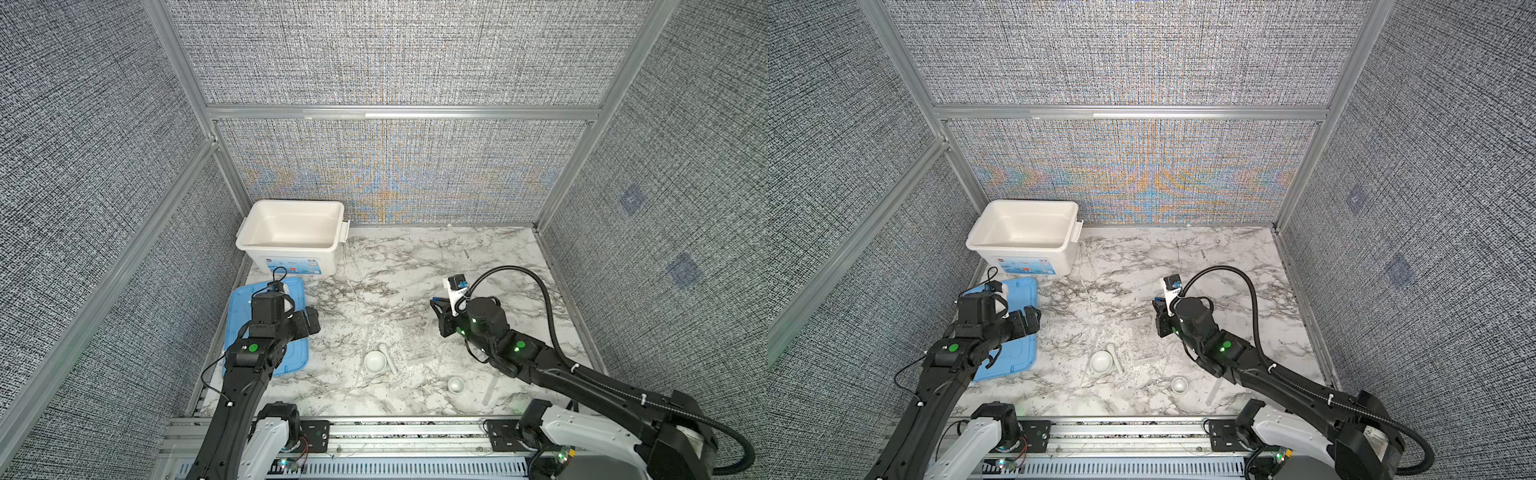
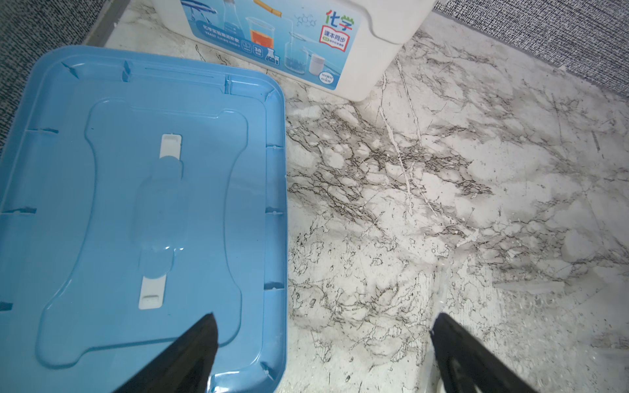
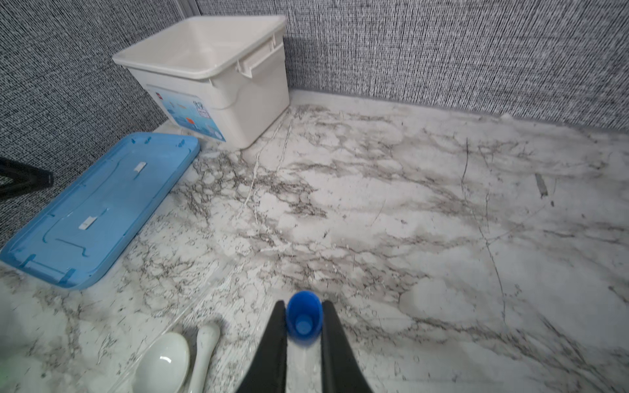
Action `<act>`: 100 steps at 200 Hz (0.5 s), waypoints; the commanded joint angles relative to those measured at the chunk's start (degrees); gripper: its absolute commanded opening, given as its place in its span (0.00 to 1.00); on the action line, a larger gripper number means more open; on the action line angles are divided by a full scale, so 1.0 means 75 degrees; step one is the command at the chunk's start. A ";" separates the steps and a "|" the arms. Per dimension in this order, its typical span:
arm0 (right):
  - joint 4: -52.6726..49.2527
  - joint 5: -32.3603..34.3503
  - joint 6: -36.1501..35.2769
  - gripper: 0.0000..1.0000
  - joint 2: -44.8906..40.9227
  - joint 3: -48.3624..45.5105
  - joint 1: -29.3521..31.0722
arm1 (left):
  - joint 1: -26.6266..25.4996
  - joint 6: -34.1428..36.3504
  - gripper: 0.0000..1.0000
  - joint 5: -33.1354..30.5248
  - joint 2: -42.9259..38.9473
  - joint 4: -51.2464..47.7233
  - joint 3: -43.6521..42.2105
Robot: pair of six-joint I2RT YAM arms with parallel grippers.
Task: Organize the chemistry lab equipment
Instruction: 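Lift the blue-capped test tube with the right gripper toward the clear rack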
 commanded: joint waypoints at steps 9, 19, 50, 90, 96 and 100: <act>0.2334 0.0706 -0.0457 0.17 0.0362 -0.0157 0.0173 | -0.0016 0.0046 0.99 0.0056 0.0045 0.0186 0.0006; 0.2528 0.0724 -0.0538 0.17 0.0531 -0.0154 0.0258 | -0.0012 0.0041 0.99 0.0040 0.0045 0.0173 0.0004; 0.2957 0.0965 -0.0916 0.17 0.0944 -0.0206 0.0571 | -0.0005 0.0046 0.99 -0.0020 -0.0013 0.0169 -0.0004; 0.3313 0.1133 -0.1260 0.17 0.1351 -0.0165 0.1008 | -0.0005 0.0061 0.99 0.0033 -0.0037 0.0167 -0.0008; 0.3342 0.1122 -0.1212 0.17 0.1419 -0.0144 0.1056 | -0.0005 0.0075 0.99 0.0033 -0.0022 0.0167 0.0004; 0.3378 0.1122 -0.1178 0.17 0.1465 -0.0141 0.1075 | -0.0005 0.0074 0.99 0.0032 -0.0014 0.0158 -0.0004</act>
